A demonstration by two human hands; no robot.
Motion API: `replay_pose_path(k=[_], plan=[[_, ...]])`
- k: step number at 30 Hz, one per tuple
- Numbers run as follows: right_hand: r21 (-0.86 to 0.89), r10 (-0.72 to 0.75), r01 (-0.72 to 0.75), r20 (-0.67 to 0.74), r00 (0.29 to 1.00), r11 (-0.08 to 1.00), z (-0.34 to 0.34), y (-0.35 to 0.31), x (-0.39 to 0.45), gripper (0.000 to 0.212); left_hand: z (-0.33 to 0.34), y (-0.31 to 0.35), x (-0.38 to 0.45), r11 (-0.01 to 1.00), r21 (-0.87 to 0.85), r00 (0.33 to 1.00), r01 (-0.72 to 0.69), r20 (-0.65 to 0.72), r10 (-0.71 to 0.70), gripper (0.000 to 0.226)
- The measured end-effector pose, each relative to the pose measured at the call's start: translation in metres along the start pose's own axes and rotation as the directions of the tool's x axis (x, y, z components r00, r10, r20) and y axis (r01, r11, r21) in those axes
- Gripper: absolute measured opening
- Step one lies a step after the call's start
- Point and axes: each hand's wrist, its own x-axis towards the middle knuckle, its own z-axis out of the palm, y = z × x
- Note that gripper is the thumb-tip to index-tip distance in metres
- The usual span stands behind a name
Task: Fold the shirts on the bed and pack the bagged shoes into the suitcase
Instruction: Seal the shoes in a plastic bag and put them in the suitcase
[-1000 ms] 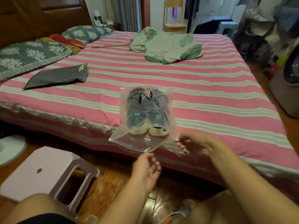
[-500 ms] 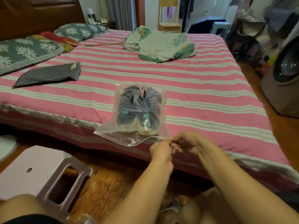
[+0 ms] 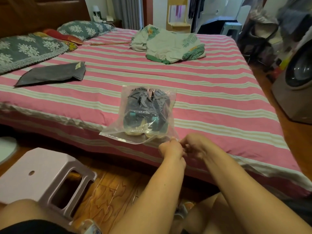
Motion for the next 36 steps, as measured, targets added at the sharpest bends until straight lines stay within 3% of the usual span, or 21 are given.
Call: replay_pose_path(k=[11,29,33,36], plan=[[-0.175,0.000,-0.003,-0.015,1.000,0.984,-0.015,0.004,0.008,0.026,-0.015,0.010,0.003,0.994,-0.026,0.983,-0.103,-0.154,0.098,0.026],[-0.197,0.032,-0.025,0.032,0.999,0.980,-0.032,0.006,0.035,0.026,-0.095,0.069,0.049,0.985,-0.103,0.928,-0.135,-0.361,0.089,0.032],[-0.008,-0.042,0.042,-0.021,0.999,0.999,-0.030,0.011,0.017,0.023,-0.130,0.088,0.058,0.983,-0.081,0.943,-0.165,-0.304,0.133,0.022],[0.367,-0.018,-0.005,0.058,0.998,0.930,0.016,0.044,-0.012,0.030,-0.146,0.088,0.055,0.989,-0.110,0.980,-0.101,-0.182,0.080,0.016]])
